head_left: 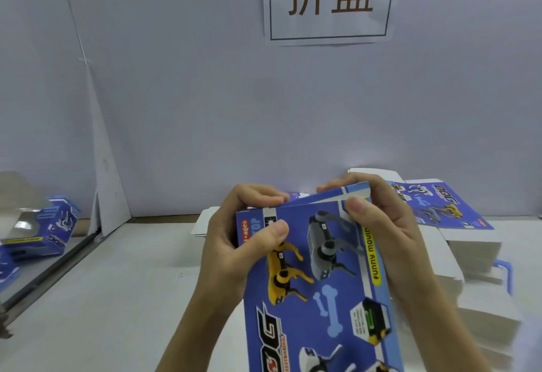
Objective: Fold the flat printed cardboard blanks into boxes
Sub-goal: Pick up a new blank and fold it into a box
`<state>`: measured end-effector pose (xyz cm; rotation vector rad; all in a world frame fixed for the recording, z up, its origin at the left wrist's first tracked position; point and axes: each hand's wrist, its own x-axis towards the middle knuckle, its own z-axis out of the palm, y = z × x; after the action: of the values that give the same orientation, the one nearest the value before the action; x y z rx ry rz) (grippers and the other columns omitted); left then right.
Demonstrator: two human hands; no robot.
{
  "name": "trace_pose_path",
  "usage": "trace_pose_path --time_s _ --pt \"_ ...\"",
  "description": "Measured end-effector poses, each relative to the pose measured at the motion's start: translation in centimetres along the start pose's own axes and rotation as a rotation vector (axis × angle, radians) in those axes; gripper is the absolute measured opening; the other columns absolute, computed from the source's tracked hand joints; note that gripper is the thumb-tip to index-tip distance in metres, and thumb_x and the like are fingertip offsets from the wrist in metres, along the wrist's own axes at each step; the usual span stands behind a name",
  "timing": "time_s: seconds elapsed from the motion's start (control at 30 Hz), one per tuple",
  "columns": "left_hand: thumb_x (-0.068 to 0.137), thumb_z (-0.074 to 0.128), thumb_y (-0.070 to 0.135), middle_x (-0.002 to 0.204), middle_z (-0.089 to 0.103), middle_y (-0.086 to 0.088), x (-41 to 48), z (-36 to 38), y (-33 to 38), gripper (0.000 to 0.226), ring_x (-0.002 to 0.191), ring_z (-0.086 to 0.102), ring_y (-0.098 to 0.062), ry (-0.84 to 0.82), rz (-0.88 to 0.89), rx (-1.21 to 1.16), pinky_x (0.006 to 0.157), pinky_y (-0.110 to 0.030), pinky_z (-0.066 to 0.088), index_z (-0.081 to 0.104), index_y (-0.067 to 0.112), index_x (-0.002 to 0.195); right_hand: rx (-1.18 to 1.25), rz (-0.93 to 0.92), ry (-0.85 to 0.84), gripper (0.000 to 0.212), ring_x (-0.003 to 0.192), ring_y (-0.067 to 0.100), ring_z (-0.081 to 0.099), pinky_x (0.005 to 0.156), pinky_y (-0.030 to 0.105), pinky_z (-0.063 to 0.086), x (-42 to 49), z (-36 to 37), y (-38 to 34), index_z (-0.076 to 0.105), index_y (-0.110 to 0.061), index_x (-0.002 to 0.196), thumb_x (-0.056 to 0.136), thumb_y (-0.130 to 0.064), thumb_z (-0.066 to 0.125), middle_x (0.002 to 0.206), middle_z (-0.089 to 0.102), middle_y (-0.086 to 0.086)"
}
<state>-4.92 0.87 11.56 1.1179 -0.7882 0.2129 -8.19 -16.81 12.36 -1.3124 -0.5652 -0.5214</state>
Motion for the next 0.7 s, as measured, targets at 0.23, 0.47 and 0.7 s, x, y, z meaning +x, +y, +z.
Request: trace_pose_path --time_s 0.23,0.47,0.7 --pt "0.057 0.071 0.026 0.101 0.062 0.012 0.3 -0.4 0.7 0.017 0.087 0.068 -0.016 0.11 -0.08 -0.051 0.058 -0.025 0.055 0.072 0.025 0.074 0.019 -0.013 0.003 0.013 0.087 0.026 0.072 0.065 0.034 0.059 -0.1 0.7 0.6 0.064 -0.027 0.099 0.087 -0.023 0.061 0.106 0.069 0.009" --pt "0.055 0.07 0.026 0.102 0.066 0.012 0.4 -0.5 1.1 0.019 0.083 0.07 -0.015 0.113 -0.1 -0.043 0.057 -0.024 0.055 0.073 0.025 0.074 0.008 0.0 -0.06 0.021 0.09 0.03 0.072 0.063 0.035 0.06 -0.6 0.9 0.6 0.062 -0.027 0.104 0.083 -0.024 0.062 0.11 0.071 0.005" --pt "0.056 0.07 0.024 0.095 0.067 0.012 0.3 -0.3 0.8 0.013 0.079 0.069 -0.01 0.126 -0.091 -0.044 0.056 -0.021 0.053 0.071 0.025 0.069 -0.006 -0.021 -0.021 0.016 0.085 0.028 0.073 0.06 0.032 0.059 -0.5 0.9 0.4 0.066 -0.021 0.097 0.082 -0.022 0.062 0.102 0.072 0.008"
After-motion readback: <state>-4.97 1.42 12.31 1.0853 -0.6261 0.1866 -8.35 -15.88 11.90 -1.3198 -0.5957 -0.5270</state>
